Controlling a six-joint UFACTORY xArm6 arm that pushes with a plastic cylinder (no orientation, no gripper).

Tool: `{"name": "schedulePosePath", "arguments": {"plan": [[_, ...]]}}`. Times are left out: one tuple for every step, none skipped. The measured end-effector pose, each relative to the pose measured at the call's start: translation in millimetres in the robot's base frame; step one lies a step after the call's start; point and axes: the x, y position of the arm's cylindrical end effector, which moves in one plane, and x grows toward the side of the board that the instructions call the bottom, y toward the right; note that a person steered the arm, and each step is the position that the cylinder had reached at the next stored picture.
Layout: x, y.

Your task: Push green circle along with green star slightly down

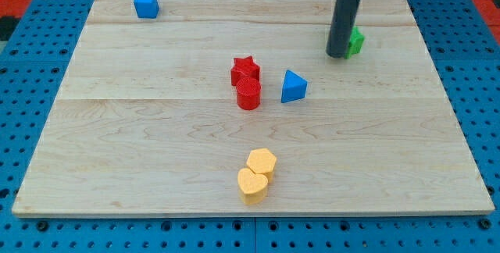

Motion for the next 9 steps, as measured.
{"name": "schedulePosePath", "arguments": {"plan": [[4.4,-12.4],[9.7,-45.6],[-2.7,-64.3],[-36.7,-62.1],[-73.8,-52.6],[-95.8,-32.5],[-96.5,-10.9],[-89.1,0.7],[-82.2,3.1]]}}
